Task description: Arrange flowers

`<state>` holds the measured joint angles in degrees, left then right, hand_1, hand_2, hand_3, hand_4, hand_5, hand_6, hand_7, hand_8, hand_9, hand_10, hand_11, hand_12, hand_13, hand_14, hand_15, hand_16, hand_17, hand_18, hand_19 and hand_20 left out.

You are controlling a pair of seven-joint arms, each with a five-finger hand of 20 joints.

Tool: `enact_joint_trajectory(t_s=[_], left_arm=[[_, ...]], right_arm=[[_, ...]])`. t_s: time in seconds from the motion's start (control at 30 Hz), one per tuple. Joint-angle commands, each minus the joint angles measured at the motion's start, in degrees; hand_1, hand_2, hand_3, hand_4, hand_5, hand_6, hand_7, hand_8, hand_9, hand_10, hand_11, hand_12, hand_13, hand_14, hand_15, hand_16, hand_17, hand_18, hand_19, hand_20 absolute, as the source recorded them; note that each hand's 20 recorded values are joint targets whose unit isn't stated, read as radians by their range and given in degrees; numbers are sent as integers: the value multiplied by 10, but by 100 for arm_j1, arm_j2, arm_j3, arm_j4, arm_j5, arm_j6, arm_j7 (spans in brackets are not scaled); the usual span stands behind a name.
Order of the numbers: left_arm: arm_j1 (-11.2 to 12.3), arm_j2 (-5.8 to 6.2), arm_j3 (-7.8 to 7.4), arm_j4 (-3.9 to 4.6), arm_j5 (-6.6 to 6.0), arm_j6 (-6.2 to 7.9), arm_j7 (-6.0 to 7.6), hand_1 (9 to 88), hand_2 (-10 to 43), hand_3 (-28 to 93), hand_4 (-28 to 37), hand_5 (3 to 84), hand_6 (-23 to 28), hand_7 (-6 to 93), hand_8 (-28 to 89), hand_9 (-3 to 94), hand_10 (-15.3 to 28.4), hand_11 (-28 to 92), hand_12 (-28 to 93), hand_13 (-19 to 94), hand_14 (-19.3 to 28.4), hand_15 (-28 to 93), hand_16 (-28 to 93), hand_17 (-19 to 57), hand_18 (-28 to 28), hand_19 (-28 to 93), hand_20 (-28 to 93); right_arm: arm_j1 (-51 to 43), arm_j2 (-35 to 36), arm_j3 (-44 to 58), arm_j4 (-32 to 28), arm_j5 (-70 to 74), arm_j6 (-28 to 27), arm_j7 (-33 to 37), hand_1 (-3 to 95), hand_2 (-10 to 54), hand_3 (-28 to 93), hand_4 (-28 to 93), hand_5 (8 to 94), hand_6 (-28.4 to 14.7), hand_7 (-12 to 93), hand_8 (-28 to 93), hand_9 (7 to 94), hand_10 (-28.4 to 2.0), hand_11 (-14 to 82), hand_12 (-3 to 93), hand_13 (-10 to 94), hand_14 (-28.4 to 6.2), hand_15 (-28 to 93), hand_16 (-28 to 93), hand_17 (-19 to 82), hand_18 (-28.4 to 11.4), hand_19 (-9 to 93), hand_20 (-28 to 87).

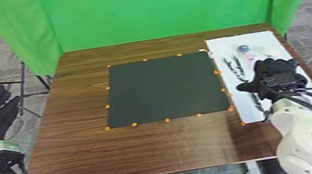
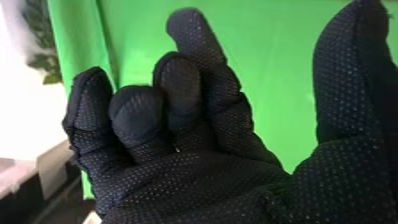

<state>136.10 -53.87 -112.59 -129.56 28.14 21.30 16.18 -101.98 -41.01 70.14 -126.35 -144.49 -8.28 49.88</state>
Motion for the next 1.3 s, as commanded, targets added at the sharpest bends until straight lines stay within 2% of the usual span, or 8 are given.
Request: enact_joint_trajectory(t_s=[0.03,0.27,0.4,0.8,0.87,1.0,1.13,1.3], left_arm=[[77,-89,-3,-34,-11,57,9,271,95,725,-283,432,97,209,-118,344,157,263,95,231,170,476,-105,-68,148,354,91],[130,-110,-26,-63,-17,108,22,272,96,725,-283,432,98,210,-119,344,158,265,94,231,170,477,-107,-68,147,355,90],[131,-156,-49,-39,92,2,-89,273,98,723,-283,432,97,211,-119,343,157,266,95,230,170,477,-107,-68,147,355,90],[158,-194,-73,-61,26,44,-111,271,100,722,-283,429,97,213,-120,340,158,267,96,229,170,478,-108,-67,145,354,89],[146,-154,-52,-41,-41,47,-84,272,100,721,-283,429,97,213,-120,340,157,268,96,229,170,478,-108,-67,146,355,89],[142,-187,-52,-43,-5,21,-125,271,101,722,-283,429,98,214,-120,340,158,269,96,228,171,479,-108,-67,145,355,89],[155,-204,-61,-51,-34,11,-131,271,101,721,-283,430,98,213,-120,340,158,270,96,229,170,478,-108,-67,145,355,89],[149,-176,-56,-42,-171,39,-49,271,101,723,-283,430,98,213,-119,340,158,269,96,229,171,480,-108,-68,146,356,90]], right_arm=[[147,-124,-86,408,136,-396,155,368,-95,576,-283,685,-77,327,-97,613,-205,611,535,526,-259,802,539,246,-284,763,509],[59,-291,104,715,691,-725,200,383,-95,611,-282,686,-75,280,-92,613,-199,598,526,528,-256,795,541,249,-284,756,516],[8,-428,157,811,738,-782,189,381,-95,626,-283,680,-73,283,-94,611,-199,597,523,528,-253,792,541,246,-284,754,514],[413,-511,-258,1213,930,-1070,196,398,-95,653,-283,687,-70,285,-97,618,-198,598,515,529,-250,792,531,248,-284,752,510],[425,-530,-266,1254,1075,-1102,254,401,-95,669,-282,690,-69,283,-100,621,-195,598,513,531,-249,792,529,249,-284,752,508],[414,-586,-318,1424,1128,-1104,263,433,-95,695,-282,706,-60,280,-104,634,-189,596,509,540,-245,789,525,250,-284,752,505],[461,-613,-452,1675,1233,-1141,300,528,-95,611,-282,738,-49,288,79,671,-173,591,500,579,-226,779,526,259,-284,755,502],[425,-696,-469,1920,1365,-1125,343,571,-95,585,-282,778,-40,287,118,706,-166,578,520,600,-211,774,527,271,-284,763,492]])
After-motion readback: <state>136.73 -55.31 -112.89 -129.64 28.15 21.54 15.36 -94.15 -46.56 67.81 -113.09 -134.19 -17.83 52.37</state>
